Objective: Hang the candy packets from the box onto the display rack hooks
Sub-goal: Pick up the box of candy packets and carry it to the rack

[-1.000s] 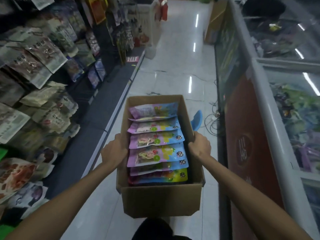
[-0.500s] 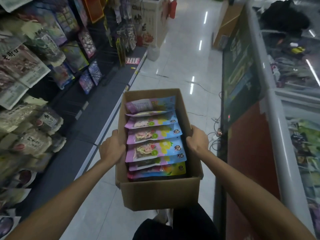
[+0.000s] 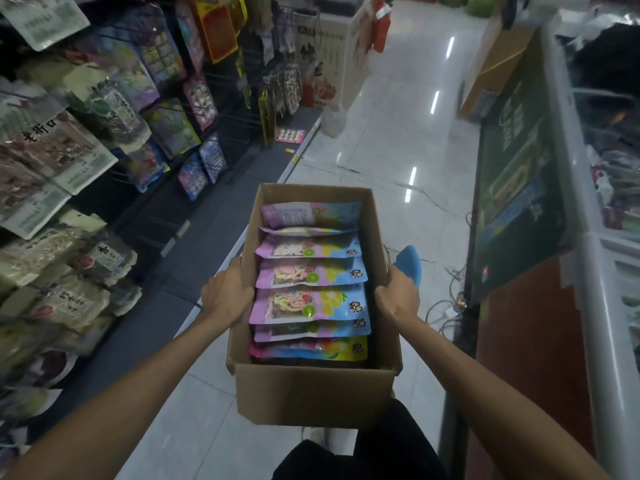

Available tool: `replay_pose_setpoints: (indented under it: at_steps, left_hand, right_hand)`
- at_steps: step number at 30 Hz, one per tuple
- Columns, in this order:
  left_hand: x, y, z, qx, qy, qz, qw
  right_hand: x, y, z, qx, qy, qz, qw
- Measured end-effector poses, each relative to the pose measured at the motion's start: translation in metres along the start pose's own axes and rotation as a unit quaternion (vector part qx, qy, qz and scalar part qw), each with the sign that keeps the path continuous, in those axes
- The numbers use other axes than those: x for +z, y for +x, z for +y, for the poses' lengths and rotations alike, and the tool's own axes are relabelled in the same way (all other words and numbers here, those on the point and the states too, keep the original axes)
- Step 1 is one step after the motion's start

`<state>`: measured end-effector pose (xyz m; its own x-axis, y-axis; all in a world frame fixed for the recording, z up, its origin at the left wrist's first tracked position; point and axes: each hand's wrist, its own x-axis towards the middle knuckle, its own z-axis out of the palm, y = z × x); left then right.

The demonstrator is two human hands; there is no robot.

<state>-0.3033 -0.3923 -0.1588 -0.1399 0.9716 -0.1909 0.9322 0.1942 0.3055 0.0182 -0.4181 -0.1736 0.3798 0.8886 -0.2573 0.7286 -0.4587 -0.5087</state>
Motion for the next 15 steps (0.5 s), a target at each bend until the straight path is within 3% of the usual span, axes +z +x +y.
replay_pose_setpoints:
  at_steps: [6,15]
  left_hand:
    - [0.013,0.034,0.027,-0.042,0.013,0.0,0.999]
    - [0.031,0.097,0.082,-0.183,0.003,-0.003,0.983]
  right_hand:
    - [0.0,0.069,-0.007,-0.013,0.023,-0.035,0.999]
    - [0.001,0.216,-0.029,-0.104,0.006,-0.137,0.985]
